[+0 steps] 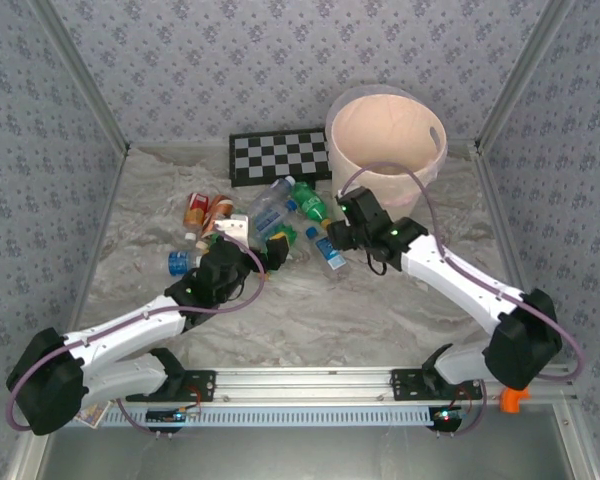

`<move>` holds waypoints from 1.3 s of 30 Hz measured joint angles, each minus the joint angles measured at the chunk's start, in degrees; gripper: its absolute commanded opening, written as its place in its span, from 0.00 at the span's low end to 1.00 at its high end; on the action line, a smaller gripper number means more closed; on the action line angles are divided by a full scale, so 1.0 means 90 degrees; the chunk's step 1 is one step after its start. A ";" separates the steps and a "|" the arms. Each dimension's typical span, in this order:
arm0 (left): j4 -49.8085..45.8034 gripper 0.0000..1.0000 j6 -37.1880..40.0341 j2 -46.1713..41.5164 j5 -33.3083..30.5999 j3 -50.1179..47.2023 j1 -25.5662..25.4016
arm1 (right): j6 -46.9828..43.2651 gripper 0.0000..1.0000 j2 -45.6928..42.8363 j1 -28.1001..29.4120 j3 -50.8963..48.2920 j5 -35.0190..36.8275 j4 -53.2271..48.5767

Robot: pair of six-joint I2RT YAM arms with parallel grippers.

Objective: Put the plastic bottles in the bin

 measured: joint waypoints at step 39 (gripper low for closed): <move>0.0039 1.00 -0.0017 0.0221 0.0102 -0.0032 0.0000 | -0.0243 0.54 0.3138 0.0221 0.0821 -0.0151 0.0206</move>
